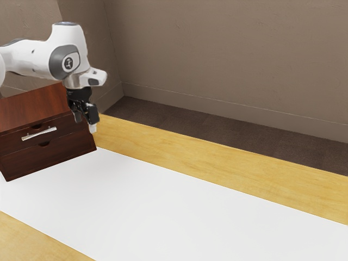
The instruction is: Pull the drawer handle with one arm to open the drawer
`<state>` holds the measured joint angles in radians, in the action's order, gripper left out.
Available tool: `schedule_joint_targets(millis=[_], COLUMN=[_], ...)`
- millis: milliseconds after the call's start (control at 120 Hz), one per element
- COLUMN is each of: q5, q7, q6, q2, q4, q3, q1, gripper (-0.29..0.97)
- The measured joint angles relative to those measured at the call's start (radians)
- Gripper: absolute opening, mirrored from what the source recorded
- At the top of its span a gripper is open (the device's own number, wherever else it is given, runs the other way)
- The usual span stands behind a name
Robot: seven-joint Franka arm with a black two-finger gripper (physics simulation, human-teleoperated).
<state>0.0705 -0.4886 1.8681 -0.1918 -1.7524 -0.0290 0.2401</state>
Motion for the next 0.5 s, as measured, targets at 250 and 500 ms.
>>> schedule_joint_targets(millis=[250, 500], q5=[-0.033, -0.042], q7=[-0.226, -0.386], q6=[0.066, 0.124], q2=[-0.098, -0.113], q4=[0.111, 0.115], q3=[0.134, 0.142], q1=[-0.003, -0.024], gripper=[0.68, 0.68])
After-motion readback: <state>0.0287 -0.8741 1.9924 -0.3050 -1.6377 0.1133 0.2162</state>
